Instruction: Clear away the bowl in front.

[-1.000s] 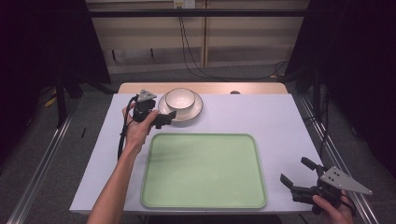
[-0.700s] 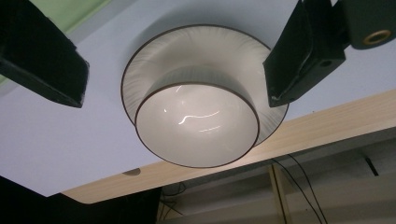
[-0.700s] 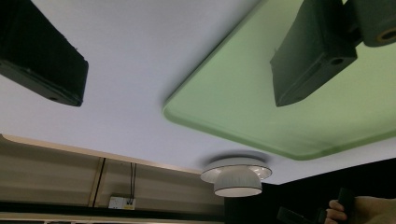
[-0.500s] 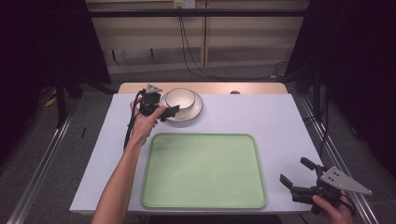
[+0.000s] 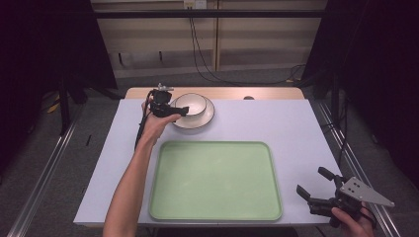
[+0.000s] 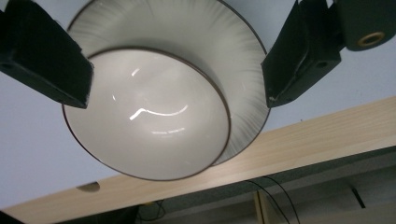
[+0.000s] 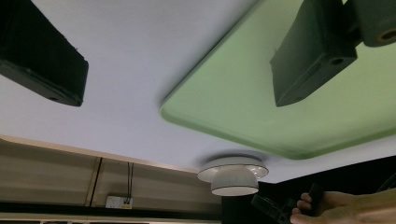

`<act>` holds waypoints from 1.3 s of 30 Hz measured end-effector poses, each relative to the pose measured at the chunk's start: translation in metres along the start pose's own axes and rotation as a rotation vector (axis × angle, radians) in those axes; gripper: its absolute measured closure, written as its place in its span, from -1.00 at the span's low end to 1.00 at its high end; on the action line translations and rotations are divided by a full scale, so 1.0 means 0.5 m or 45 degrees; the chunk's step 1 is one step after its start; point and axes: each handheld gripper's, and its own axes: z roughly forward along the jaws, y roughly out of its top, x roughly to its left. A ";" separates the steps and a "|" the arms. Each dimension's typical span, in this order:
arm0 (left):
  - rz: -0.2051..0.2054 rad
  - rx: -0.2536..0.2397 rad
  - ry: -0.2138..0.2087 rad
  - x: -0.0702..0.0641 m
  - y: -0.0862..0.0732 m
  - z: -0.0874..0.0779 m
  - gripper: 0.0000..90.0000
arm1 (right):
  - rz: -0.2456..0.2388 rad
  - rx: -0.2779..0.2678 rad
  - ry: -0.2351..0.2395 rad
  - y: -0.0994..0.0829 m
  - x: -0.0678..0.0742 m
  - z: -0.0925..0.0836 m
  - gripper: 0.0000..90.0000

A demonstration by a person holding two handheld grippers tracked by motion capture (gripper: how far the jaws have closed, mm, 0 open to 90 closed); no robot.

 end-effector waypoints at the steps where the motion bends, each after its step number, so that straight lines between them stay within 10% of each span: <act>1: 0.012 0.035 0.040 0.004 0.006 0.008 -0.73 | 0.001 0.004 0.003 0.000 0.000 0.000 -0.93; 17: -0.013 0.204 0.138 0.005 0.019 0.070 -0.41 | 0.001 0.001 0.014 -0.001 0.001 0.001 -0.93; 39: -0.189 0.267 0.095 0.010 0.005 0.108 0.37 | -0.018 0.007 0.028 -0.001 0.002 0.004 -0.93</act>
